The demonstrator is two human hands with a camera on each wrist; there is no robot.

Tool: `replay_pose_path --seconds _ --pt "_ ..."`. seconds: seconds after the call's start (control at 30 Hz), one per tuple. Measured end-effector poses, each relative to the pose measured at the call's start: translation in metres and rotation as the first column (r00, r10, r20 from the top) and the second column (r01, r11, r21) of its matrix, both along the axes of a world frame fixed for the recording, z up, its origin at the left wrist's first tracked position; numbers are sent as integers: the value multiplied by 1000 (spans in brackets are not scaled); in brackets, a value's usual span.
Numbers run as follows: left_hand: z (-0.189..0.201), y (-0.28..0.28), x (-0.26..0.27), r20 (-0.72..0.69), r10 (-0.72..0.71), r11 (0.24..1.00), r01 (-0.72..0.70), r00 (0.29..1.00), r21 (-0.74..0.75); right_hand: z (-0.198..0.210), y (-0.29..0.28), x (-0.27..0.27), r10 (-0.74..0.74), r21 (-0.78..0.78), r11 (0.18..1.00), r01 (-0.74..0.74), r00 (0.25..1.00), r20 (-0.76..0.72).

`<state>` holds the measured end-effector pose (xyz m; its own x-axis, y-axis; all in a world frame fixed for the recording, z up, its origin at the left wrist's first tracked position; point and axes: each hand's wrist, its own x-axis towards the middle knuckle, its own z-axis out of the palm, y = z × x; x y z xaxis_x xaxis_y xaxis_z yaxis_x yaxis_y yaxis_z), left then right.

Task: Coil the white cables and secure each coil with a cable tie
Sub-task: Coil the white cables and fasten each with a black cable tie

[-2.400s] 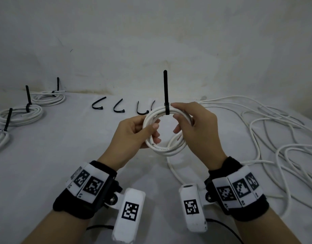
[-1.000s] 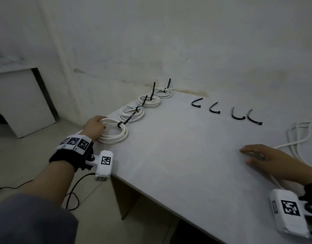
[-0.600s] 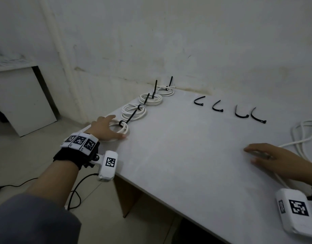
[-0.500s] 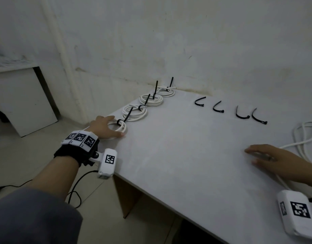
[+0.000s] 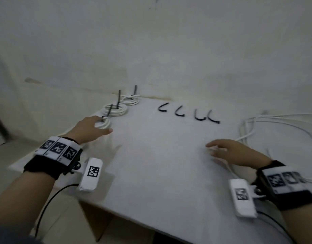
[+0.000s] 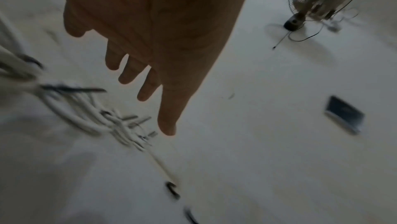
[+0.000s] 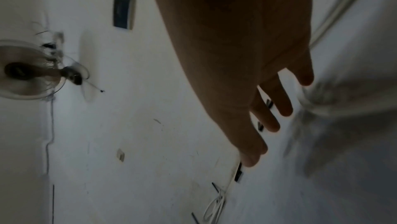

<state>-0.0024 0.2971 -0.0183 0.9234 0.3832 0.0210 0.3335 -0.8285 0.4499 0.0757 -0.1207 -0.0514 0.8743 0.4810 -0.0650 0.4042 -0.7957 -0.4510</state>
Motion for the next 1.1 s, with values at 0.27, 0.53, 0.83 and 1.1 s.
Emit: replay_pose_path --seconds 0.27,0.53,0.83,1.1 --pt "22 -198 53 110 -562 816 572 820 -91 38 -63 -33 -135 19 991 134 990 27" --pt "-3 -303 68 -32 -746 662 738 665 -130 44 -126 -95 -156 -192 973 128 978 -139" --pt "-19 -330 70 -251 -685 714 699 684 -45 22 -106 -96 -75 -340 940 2 977 -201" --pt "-20 -333 88 -316 -625 756 654 714 -16 21 -106 -90 -33 -313 949 -47 969 -244"
